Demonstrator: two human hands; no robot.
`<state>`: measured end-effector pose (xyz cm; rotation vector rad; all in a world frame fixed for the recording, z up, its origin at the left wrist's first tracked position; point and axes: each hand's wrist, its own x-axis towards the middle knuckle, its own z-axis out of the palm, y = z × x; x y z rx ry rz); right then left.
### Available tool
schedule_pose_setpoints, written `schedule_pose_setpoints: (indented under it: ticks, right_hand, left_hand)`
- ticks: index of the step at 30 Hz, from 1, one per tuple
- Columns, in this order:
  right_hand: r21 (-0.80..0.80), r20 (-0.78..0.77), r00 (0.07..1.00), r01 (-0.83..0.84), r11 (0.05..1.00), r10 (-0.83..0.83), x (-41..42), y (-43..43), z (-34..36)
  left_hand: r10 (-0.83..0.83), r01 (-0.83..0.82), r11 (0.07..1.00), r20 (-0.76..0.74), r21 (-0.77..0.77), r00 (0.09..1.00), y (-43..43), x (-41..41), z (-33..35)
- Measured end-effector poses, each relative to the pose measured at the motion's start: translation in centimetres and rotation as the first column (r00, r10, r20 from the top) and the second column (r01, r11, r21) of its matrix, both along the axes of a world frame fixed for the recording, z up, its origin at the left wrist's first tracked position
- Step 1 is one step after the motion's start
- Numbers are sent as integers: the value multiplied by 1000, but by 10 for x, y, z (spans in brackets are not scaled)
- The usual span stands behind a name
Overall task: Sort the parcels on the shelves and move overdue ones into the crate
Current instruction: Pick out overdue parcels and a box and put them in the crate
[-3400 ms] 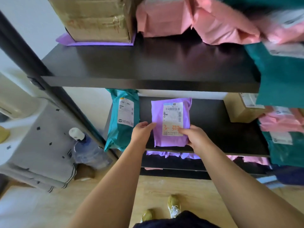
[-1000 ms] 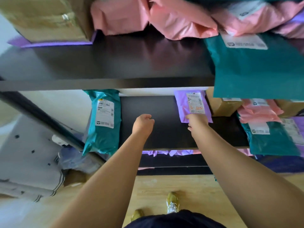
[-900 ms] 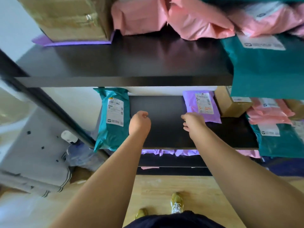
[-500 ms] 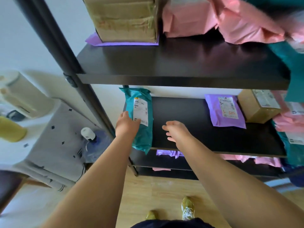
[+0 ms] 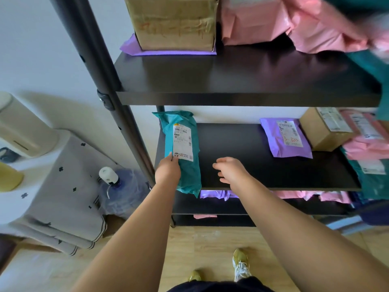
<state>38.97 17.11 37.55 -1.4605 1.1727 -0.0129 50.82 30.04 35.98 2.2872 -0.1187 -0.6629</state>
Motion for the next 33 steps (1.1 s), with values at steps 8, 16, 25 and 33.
schedule_pose_setpoints:
  ticks: [8, 16, 25, 33]
  right_hand:
    - [-5, 4, 999, 45, 999, -45, -10, 6, 7]
    - [65, 146, 983, 107, 992, -115, -30, -9, 20]
    - [271, 196, 899, 335, 903, -392, -81, -51, 21]
    - [435, 306, 859, 258, 863, -411, -115, -69, 23]
  left_hand:
    - [49, -53, 983, -25, -176, 998, 7, -9, 6]
    - [0, -108, 885, -231, -453, 973, -15, -44, 23]
    - [-135, -93, 872, -419, -481, 898, -59, -91, 23]
    - [-159, -146, 867, -544, -476, 824, -77, -96, 25]
